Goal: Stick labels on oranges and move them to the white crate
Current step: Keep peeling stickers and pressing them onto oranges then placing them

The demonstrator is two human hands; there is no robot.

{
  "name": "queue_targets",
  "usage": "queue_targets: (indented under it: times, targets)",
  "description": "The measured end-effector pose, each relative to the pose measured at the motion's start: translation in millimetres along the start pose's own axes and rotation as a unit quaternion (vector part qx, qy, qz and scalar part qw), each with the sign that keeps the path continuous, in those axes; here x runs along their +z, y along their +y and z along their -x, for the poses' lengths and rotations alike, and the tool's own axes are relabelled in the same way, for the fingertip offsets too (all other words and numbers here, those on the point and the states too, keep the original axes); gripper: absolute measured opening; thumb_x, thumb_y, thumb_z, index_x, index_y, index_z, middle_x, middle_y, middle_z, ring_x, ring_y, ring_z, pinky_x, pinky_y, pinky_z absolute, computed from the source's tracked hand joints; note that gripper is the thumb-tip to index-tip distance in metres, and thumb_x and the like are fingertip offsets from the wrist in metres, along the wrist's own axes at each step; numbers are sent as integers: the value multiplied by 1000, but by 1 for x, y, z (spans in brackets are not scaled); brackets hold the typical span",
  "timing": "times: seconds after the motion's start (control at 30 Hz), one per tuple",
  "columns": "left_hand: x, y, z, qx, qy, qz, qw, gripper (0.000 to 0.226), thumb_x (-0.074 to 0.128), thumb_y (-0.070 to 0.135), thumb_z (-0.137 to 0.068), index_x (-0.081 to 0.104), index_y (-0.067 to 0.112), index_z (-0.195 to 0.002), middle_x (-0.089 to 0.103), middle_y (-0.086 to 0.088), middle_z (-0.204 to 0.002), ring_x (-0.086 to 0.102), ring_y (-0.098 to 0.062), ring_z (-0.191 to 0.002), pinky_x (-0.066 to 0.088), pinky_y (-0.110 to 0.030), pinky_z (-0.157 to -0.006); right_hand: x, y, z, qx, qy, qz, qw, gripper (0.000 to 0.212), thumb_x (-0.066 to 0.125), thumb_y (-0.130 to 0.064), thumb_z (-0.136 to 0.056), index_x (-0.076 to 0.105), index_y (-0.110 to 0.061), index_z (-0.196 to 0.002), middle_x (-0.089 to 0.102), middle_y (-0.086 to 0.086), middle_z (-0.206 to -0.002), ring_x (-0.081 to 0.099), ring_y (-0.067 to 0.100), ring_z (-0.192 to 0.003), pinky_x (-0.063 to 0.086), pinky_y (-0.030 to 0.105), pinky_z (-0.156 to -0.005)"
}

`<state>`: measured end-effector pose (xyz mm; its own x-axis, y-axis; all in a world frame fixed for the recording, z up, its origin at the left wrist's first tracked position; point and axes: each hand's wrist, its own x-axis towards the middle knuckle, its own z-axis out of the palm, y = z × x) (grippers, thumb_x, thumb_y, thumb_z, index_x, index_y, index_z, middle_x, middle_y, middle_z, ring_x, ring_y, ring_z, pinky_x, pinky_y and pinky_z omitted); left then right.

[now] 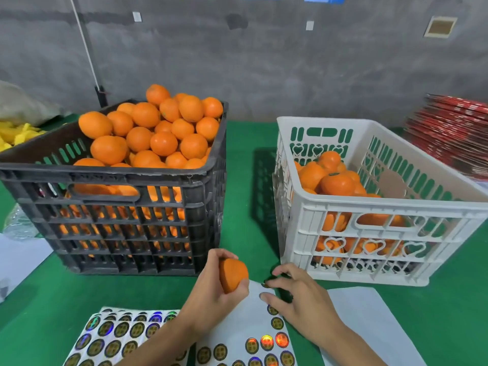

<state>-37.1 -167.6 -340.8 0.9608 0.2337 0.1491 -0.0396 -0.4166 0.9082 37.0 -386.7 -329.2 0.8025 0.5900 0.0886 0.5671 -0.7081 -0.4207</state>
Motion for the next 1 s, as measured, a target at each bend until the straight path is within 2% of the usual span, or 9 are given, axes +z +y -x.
queue_targets:
  times: [0.13,0.27,0.37,0.5,0.63,0.7,0.83,0.9,1.0]
  targets:
    - [0,1,0,2,-5,-6,1000,60,75,53,-81,40,37,-126,58,14,-104,64,-15,-86,59,-38,-68,3,-8,-3,27,37,-36,998,35,58,-65,-91,76,-38,-104,50,-28,-107,55,-3,-93,45,18,-71]
    - [-2,2,0,16,-20,-17,1000,60,76,47,-81,40,34,-127,59,12,-103,66,-16,-83,59,-38,-64,4,-18,-3,80,50,-98,991,24,62,-61,-90,74,-41,-90,58,-21,-101,56,-1,-84,39,15,-61]
    - [-2,3,1,31,-36,-35,998,64,76,42,-79,39,32,-130,59,12,-106,67,-17,-84,58,-38,-64,3,-22,-5,116,38,-163,979,10,67,-46,-85,75,-41,-81,63,-19,-97,59,-1,-88,45,19,-68]
    - [-3,4,2,53,-55,-67,995,68,76,39,-76,38,30,-133,59,11,-108,67,-17,-85,57,-36,-64,2,-21,-6,138,23,-214,967,9,68,-38,-82,76,-39,-78,69,-25,-92,60,-4,-92,51,28,-83]
    - [-1,4,4,54,-66,-96,992,74,76,41,-72,36,33,-135,57,17,-115,66,-12,-89,59,-34,-65,3,-19,-6,138,36,-254,957,13,67,-33,-87,78,-35,-80,72,-24,-89,63,-3,-90,53,31,-85]
    - [-2,5,6,44,-67,-90,993,76,76,42,-72,36,35,-136,56,19,-116,66,-12,-92,60,-34,-68,3,-19,-5,146,75,-286,944,14,68,-29,-90,77,-31,-79,73,-21,-86,65,-2,-86,53,30,-82]
    - [-3,14,6,26,-62,11,998,64,76,37,-81,42,35,-135,54,17,-118,64,-11,-101,61,-37,-78,0,-31,1,85,214,-280,932,13,69,-26,-95,74,-36,-88,69,-17,-88,63,6,-80,48,20,-70]
    - [-2,28,4,12,-43,125,991,53,76,36,-85,50,27,-131,56,5,-118,66,-18,-98,62,-43,-76,-7,-47,3,14,275,-225,935,8,68,-30,-95,72,-37,-93,62,-16,-87,60,9,-75,45,18,-62]
    - [-2,54,-4,-6,-25,254,967,46,71,41,-89,57,18,-126,59,-17,-117,67,-29,-98,61,-45,-77,-21,-72,-1,-65,324,-185,926,7,69,-29,-96,71,-36,-99,57,-18,-91,60,8,-77,49,26,-61]
